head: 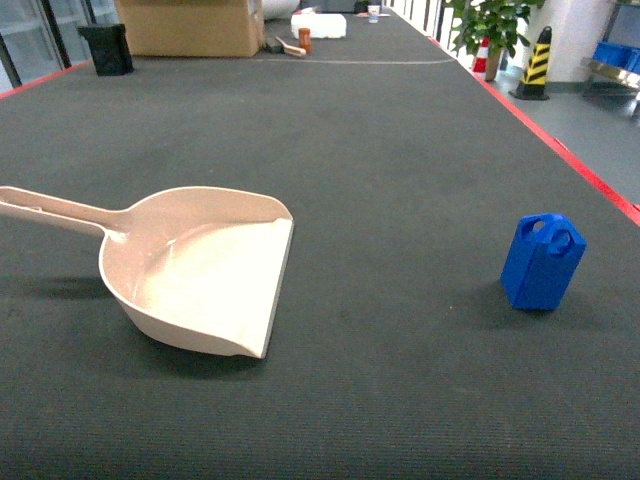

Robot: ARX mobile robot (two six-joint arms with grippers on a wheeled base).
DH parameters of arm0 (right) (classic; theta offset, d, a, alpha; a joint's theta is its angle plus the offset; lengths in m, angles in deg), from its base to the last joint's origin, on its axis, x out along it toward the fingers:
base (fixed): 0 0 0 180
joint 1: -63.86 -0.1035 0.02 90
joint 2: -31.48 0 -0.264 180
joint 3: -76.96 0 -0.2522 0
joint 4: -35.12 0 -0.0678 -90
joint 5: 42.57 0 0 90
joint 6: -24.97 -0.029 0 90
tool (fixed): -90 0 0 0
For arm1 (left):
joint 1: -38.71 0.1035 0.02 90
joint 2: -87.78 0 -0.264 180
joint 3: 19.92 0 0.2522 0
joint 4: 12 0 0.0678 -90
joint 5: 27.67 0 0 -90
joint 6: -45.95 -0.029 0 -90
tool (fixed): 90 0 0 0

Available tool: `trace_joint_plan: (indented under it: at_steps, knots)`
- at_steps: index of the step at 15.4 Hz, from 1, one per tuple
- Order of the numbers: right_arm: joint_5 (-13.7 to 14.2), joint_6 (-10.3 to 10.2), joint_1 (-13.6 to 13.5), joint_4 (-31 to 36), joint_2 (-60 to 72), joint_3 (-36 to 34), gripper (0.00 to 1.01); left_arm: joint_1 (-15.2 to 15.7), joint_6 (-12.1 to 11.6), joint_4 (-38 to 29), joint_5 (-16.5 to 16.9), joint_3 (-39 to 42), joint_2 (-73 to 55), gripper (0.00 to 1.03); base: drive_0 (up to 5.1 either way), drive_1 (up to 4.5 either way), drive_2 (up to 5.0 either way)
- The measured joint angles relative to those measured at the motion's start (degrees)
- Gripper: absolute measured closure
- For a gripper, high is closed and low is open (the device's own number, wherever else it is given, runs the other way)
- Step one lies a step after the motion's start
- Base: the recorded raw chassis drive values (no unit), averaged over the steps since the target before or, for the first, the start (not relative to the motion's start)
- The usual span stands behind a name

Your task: Place part in tray to right shelf

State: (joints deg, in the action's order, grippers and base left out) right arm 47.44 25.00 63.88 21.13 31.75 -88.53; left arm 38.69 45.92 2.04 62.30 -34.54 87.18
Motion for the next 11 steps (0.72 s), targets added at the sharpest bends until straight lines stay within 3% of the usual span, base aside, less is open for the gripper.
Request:
trace_joint_plan:
  at_steps: [11]
  knots:
    - [0.0, 0.0, 0.0, 0.0, 0.0, 0.0, 0.03, 0.0, 0.0, 0.0, 0.0, 0.0, 0.0, 0.05, 0.0, 0.0, 0.0]
